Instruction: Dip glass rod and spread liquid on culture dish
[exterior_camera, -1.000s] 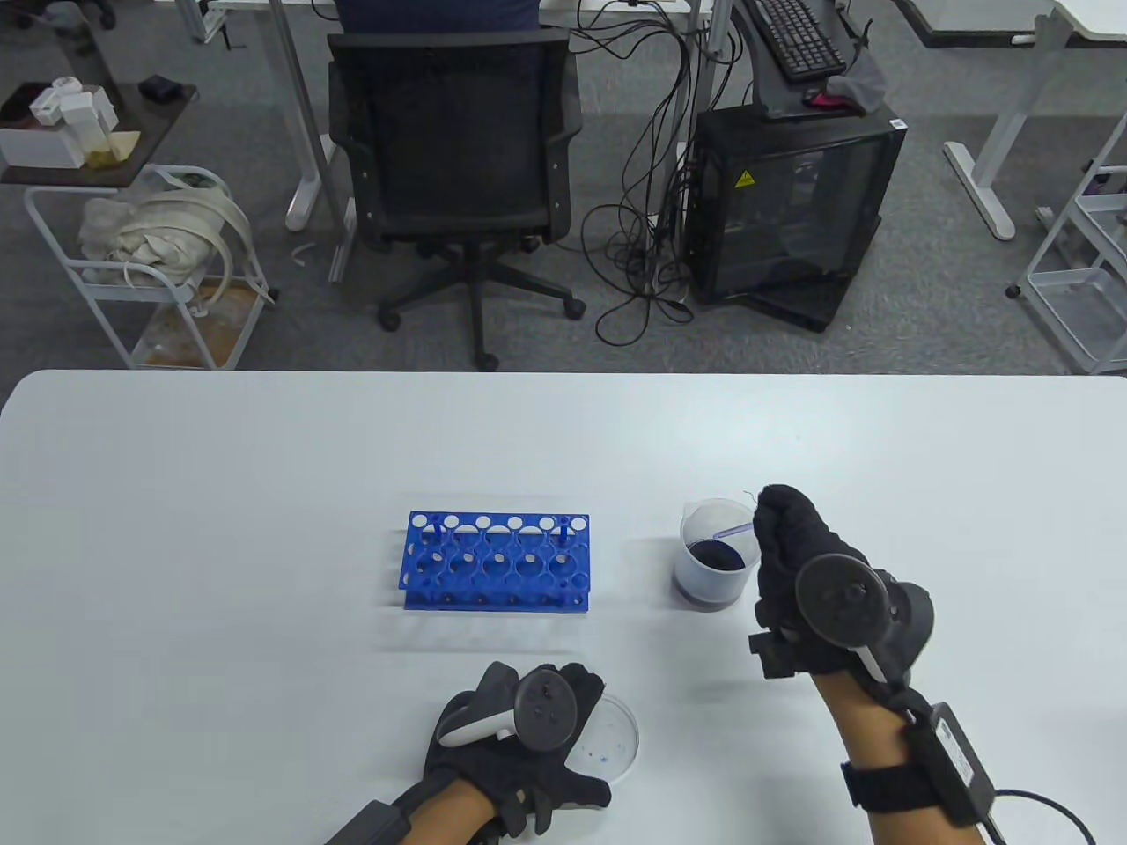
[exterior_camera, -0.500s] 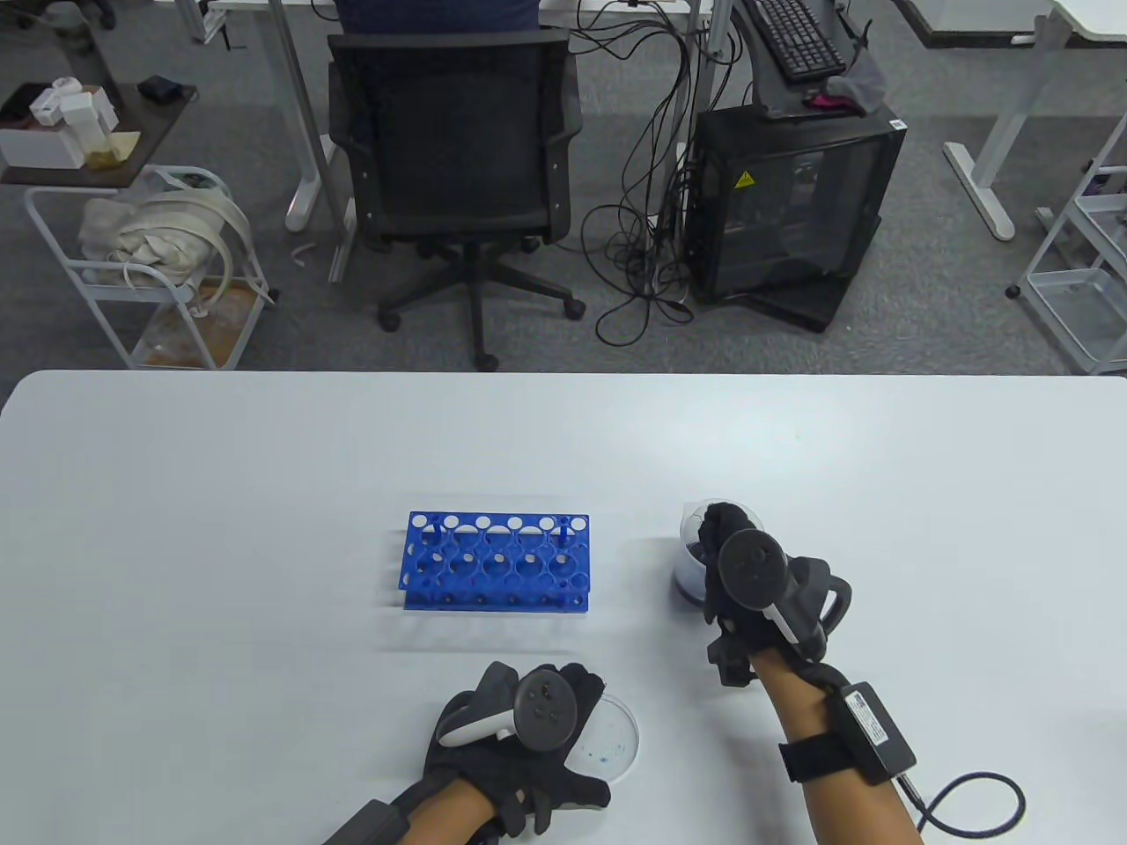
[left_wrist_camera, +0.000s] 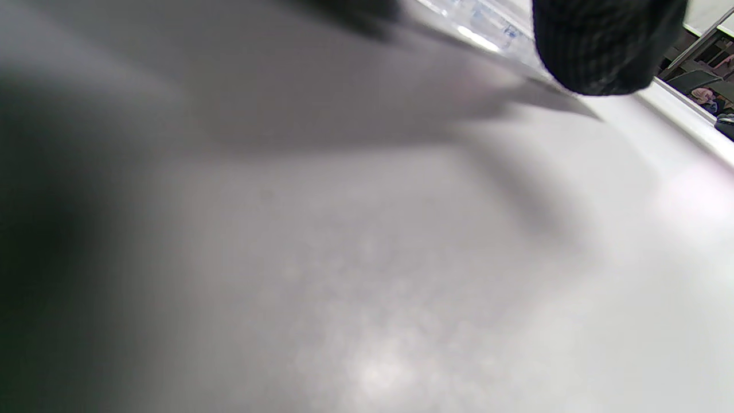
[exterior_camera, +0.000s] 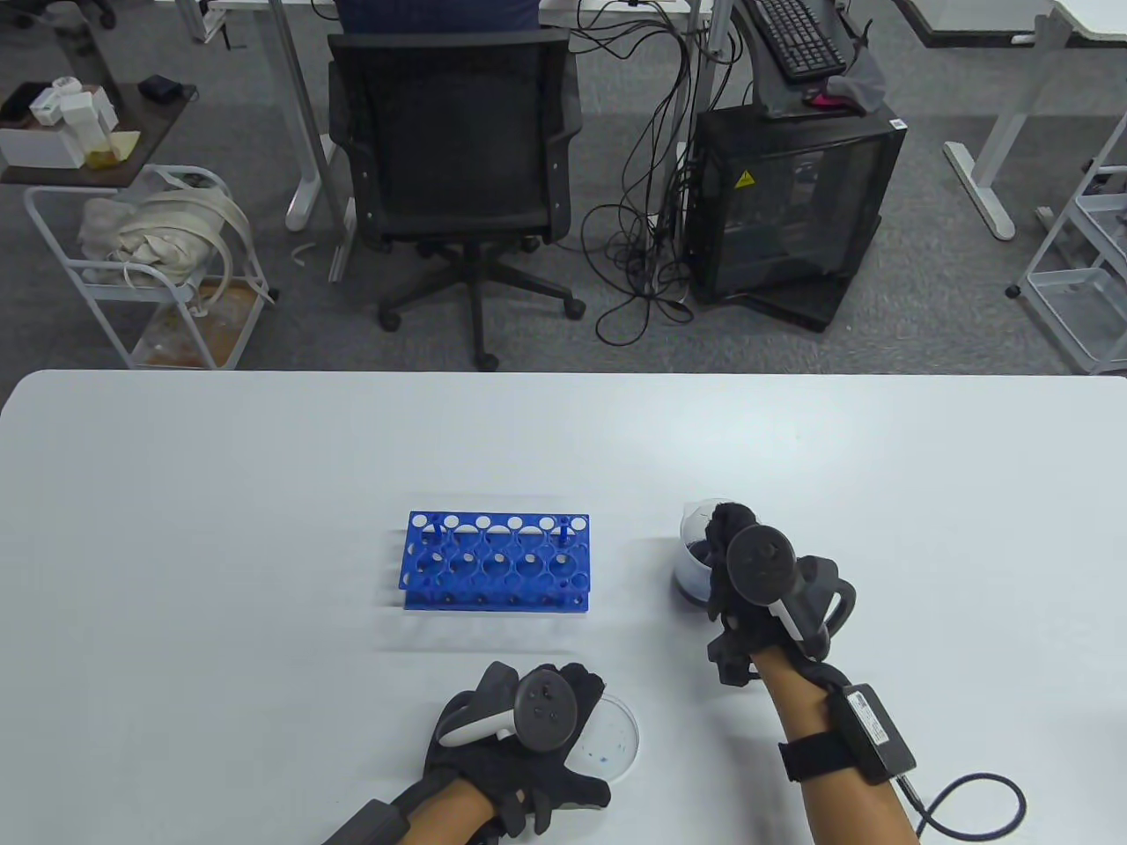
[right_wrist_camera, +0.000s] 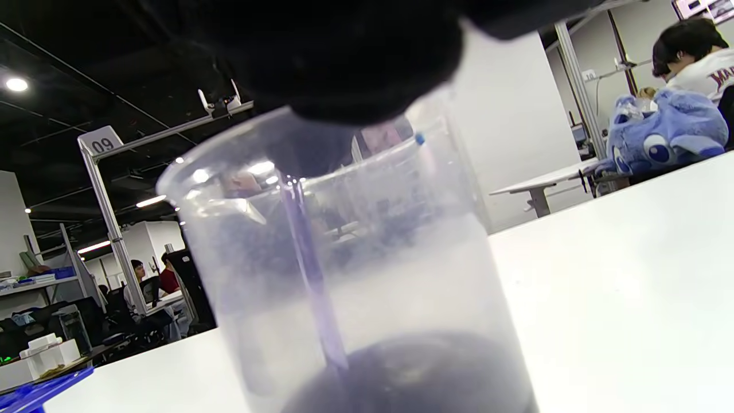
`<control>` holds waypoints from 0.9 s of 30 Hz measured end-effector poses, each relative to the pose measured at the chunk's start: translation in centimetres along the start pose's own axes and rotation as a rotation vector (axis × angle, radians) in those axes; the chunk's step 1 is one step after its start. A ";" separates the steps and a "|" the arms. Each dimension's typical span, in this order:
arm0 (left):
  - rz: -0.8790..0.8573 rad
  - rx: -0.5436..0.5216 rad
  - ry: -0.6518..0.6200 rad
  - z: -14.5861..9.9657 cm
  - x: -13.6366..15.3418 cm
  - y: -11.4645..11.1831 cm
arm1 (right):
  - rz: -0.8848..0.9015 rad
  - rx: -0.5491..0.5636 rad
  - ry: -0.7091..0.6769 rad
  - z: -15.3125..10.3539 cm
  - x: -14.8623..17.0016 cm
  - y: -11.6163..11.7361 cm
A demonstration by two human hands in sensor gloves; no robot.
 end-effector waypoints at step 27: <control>0.000 0.000 0.000 0.0 0.0 0.0 | 0.480 0.145 -0.197 -10.2 1.3 -8.5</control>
Point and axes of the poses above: the tracker on the back of each hand, its own x axis roughly to the little-finger side, its own z axis roughly from the wrist to the fingertips, y = z × x, the point moved 4 cm from there along z, roughly from the wrist to the fingertips, and after that the axes turned 12 degrees about -z, right-handed, at the moved point
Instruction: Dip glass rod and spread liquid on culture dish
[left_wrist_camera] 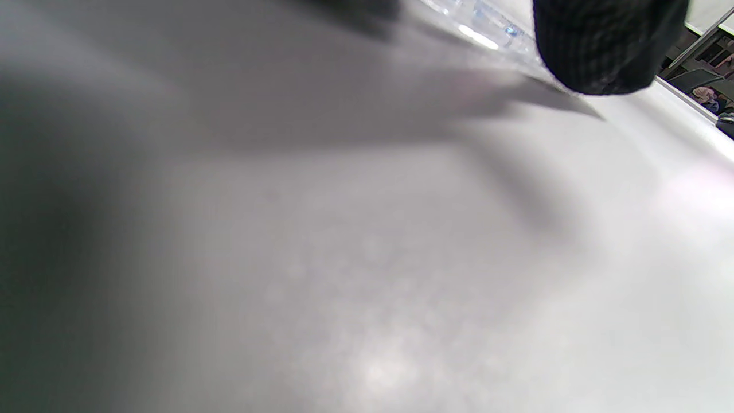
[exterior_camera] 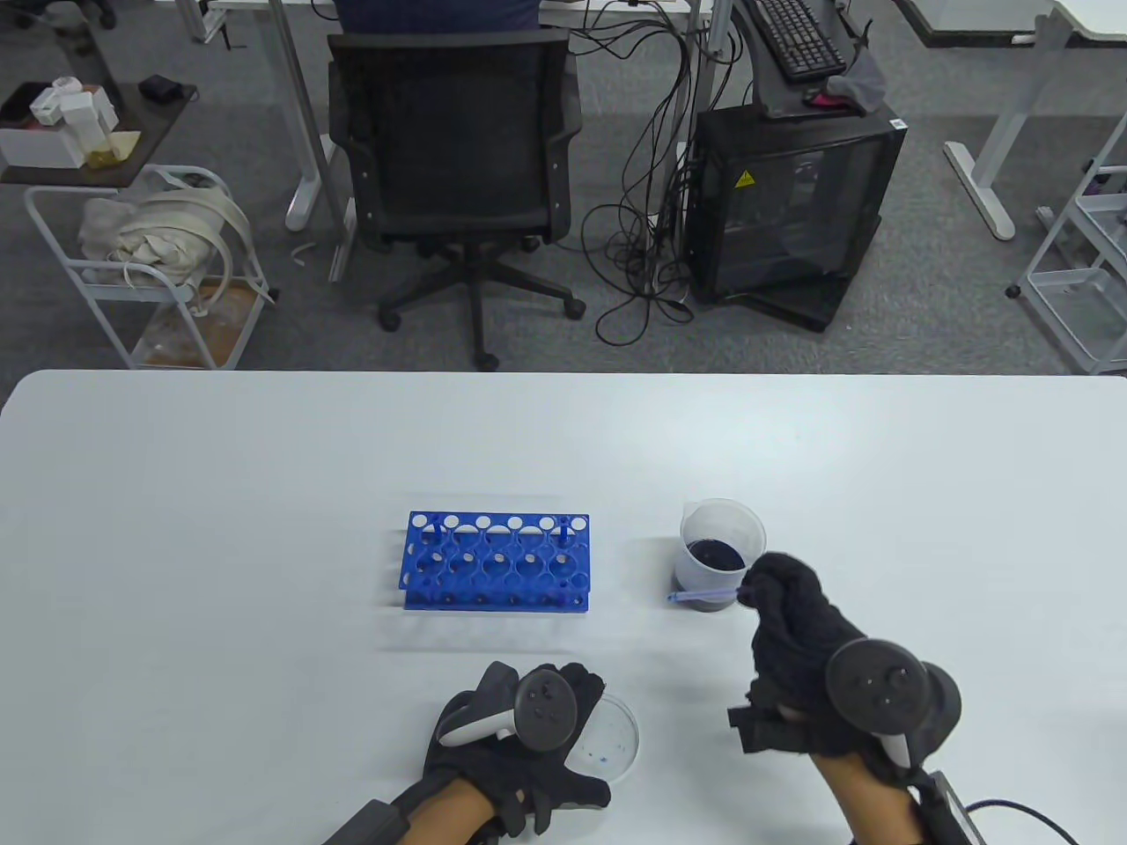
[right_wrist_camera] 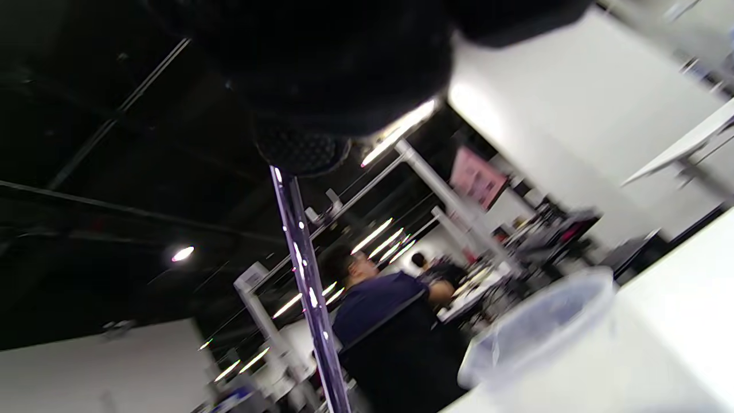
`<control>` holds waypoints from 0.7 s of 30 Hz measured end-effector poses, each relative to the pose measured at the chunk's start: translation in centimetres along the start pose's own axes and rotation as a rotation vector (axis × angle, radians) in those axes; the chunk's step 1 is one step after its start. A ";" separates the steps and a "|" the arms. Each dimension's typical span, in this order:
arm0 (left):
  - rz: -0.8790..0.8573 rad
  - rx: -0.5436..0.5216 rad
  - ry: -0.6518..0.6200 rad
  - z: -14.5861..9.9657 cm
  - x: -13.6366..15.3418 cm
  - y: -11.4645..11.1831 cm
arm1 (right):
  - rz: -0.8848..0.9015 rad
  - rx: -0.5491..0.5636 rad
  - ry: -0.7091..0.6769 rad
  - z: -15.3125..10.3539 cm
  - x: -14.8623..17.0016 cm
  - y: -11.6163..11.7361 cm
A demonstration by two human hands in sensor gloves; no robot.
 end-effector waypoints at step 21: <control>0.001 0.006 0.004 0.0 0.0 0.0 | -0.070 -0.268 -0.114 -6.1 -2.7 8.9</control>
Point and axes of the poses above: the tracker on the back of each hand, its own x axis roughly to the little-finger side, its own z axis roughly from the wrist to the fingertips, y = z × x, the point moved 4 cm from there along z, roughly from the wrist to the fingertips, and after that the axes turned 12 degrees about -z, right-handed, at the moved point
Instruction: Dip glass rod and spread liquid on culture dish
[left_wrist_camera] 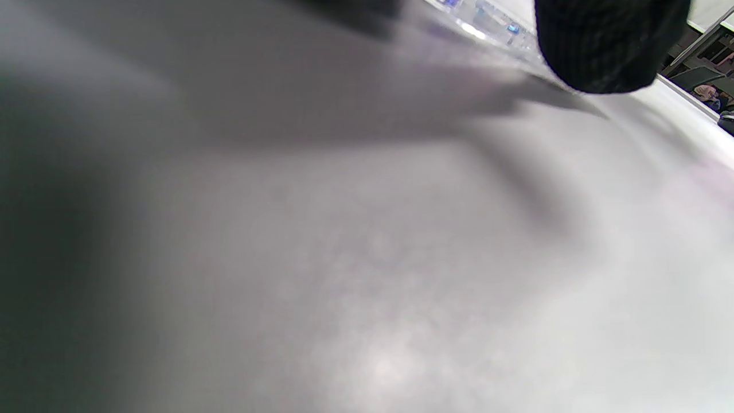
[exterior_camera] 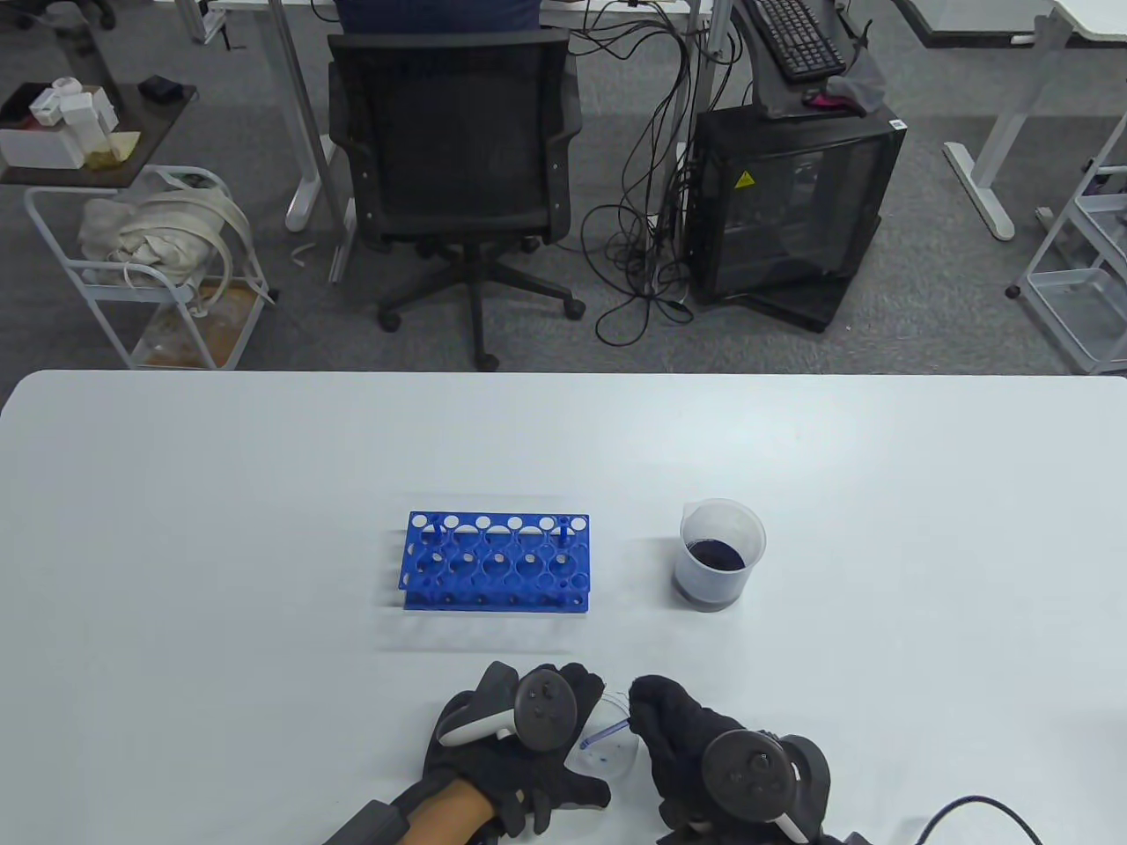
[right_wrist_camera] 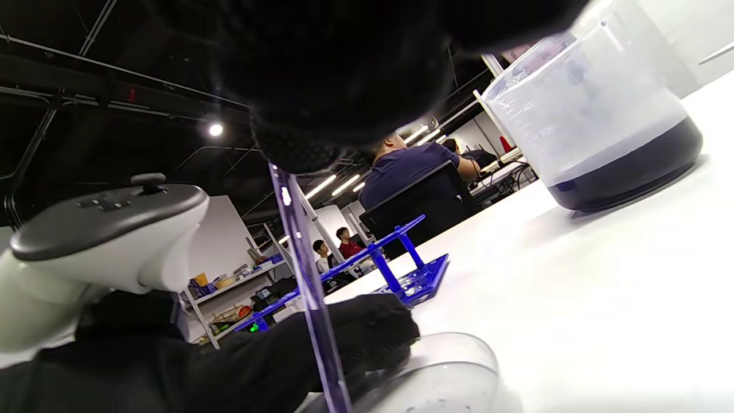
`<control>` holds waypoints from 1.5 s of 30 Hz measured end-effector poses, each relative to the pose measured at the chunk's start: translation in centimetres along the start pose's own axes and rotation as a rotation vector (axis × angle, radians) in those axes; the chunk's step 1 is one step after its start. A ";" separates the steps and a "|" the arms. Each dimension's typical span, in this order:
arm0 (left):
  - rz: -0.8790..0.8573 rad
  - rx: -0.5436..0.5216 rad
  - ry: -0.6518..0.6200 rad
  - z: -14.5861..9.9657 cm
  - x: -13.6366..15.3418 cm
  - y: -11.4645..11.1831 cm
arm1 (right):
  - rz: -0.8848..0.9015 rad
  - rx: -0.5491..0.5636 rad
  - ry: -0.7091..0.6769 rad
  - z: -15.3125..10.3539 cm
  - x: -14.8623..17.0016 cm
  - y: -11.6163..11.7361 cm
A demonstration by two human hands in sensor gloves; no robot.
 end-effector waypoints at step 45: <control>0.000 0.000 0.000 0.0 0.0 0.0 | -0.045 0.053 0.016 -0.3 0.8 -1.3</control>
Point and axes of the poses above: the tracker on the back of each hand, its own x axis roughly to the little-finger side, its own z axis roughly from the wrist to the fingertips, y = z × x, the point moved 4 cm from there along z, roughly from the wrist to the fingertips, and after that the axes turned 12 degrees about -z, right-handed, at the moved point
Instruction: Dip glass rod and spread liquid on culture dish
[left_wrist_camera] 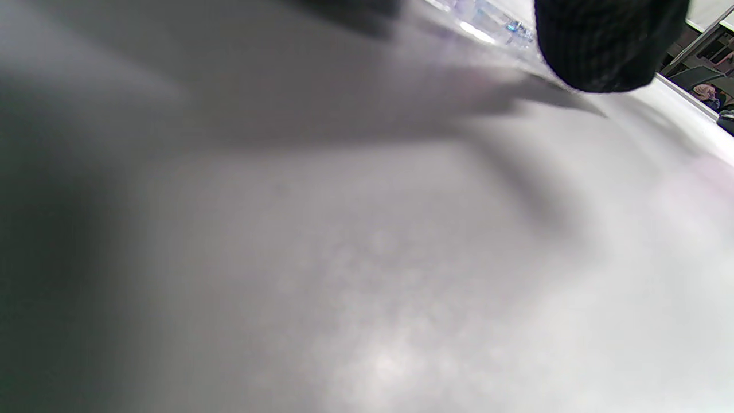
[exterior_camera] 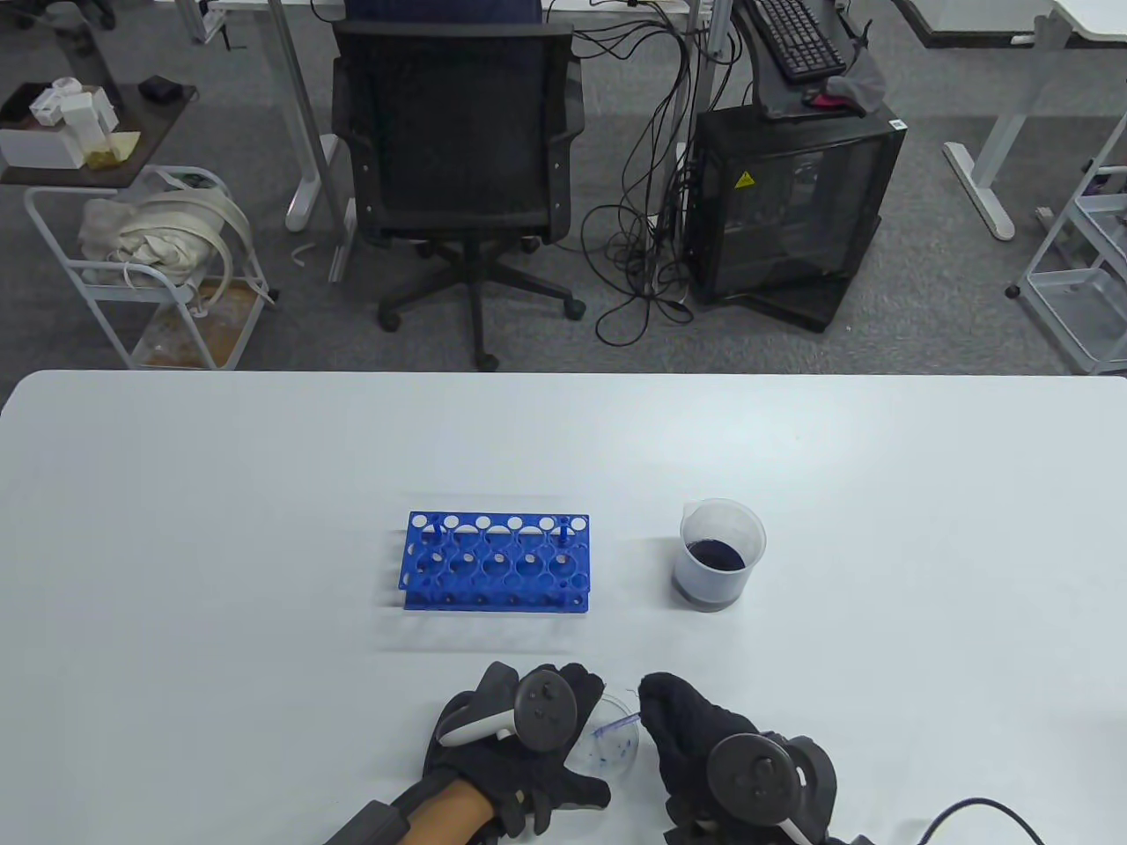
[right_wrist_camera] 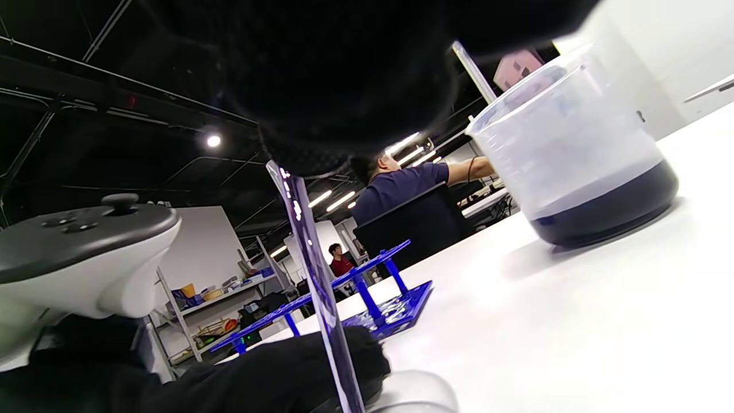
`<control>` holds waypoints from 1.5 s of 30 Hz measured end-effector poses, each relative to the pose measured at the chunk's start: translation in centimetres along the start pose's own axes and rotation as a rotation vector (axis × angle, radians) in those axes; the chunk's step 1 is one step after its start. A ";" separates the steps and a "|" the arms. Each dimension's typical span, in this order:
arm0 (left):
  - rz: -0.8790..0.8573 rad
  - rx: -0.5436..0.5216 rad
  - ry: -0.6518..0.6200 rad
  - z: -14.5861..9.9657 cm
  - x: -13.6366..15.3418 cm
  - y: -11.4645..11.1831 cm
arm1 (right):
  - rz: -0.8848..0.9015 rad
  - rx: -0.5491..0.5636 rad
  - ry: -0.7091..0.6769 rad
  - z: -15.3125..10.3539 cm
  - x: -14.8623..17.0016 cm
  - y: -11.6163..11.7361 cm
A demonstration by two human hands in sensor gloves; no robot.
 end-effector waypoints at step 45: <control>0.000 0.000 0.000 0.0 0.0 0.0 | -0.069 0.035 -0.042 -0.9 -0.7 -1.4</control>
Point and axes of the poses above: the tracker on the back of each hand, its own x axis roughly to the little-finger side, its own z axis roughly from the wrist to the fingertips, y = z × x, the point moved 4 cm from there along z, roughly from the wrist to the fingertips, and after that the axes turned 12 degrees about -z, right-handed, at the moved point
